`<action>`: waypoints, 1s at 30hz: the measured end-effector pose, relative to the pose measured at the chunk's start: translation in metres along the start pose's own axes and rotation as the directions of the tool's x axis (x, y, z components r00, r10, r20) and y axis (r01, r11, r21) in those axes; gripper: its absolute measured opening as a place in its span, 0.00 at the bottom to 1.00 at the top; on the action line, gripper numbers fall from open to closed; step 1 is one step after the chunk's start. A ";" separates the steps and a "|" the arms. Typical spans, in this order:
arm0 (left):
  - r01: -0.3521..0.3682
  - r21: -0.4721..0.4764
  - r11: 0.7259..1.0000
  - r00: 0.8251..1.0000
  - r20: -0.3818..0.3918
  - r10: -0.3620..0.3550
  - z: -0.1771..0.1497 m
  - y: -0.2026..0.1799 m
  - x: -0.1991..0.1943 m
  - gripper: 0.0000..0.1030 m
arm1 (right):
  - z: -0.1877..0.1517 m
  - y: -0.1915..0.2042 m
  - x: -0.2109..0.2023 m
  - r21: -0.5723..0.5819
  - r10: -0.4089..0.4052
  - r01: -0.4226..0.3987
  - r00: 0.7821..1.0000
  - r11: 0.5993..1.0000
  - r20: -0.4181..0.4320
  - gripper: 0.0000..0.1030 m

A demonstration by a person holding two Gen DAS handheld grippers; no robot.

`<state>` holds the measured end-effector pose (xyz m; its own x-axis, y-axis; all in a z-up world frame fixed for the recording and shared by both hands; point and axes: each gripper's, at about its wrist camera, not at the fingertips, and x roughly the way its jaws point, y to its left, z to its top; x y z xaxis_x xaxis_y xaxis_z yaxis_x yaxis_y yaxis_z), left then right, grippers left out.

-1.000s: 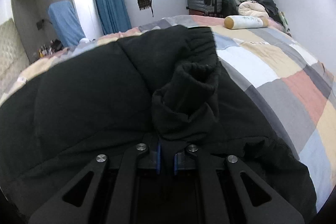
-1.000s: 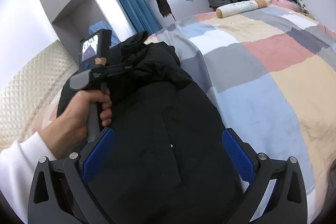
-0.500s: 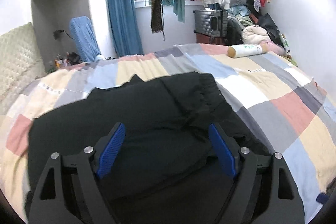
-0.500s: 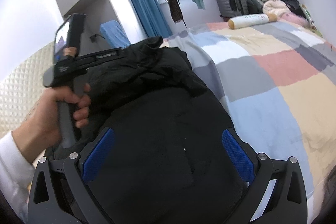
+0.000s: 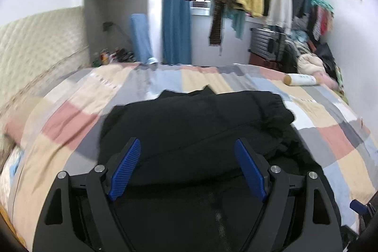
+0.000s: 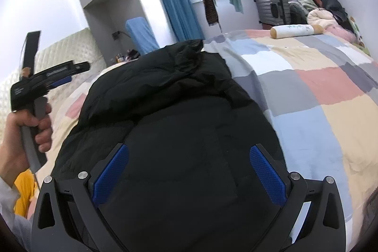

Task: Fold large clothes
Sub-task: 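Move the left tool onto the jacket while the right tool grasps the jacket fabric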

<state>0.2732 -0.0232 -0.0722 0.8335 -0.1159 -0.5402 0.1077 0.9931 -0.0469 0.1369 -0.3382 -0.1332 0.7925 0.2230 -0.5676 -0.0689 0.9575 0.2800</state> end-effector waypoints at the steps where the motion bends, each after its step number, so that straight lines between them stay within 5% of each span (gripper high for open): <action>1: -0.010 -0.013 1.000 1.000 -0.005 0.010 -0.004 0.010 -0.001 0.80 | 0.000 0.003 0.001 -0.007 0.009 -0.009 1.000 1.000 -0.006 1.00; 9: -0.120 -0.025 0.992 0.989 -0.085 0.118 -0.064 0.081 0.001 0.81 | 0.003 0.031 0.015 -0.086 0.056 -0.060 0.997 0.995 -0.052 1.00; 16: -0.162 -0.038 0.986 0.975 -0.161 0.153 -0.090 0.106 0.032 0.81 | 0.044 0.034 0.053 -0.099 0.063 -0.066 0.997 0.993 -0.035 0.99; 25: -0.226 -0.017 0.974 0.943 -0.255 0.214 -0.106 0.121 0.082 0.82 | 0.104 0.000 0.145 -0.036 0.017 -0.018 0.999 0.999 -0.035 0.72; 30: -0.268 -0.020 0.963 0.936 -0.244 0.256 -0.106 0.124 0.096 0.83 | 0.121 -0.012 0.174 0.020 0.048 -0.048 0.999 0.999 -0.005 0.63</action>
<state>0.3089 0.0911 -0.2193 0.6754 0.1500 -0.7220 -0.1308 0.9879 0.0829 0.3490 -0.3334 -0.1413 0.7850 0.2696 -0.5577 -0.0946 0.9419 0.3222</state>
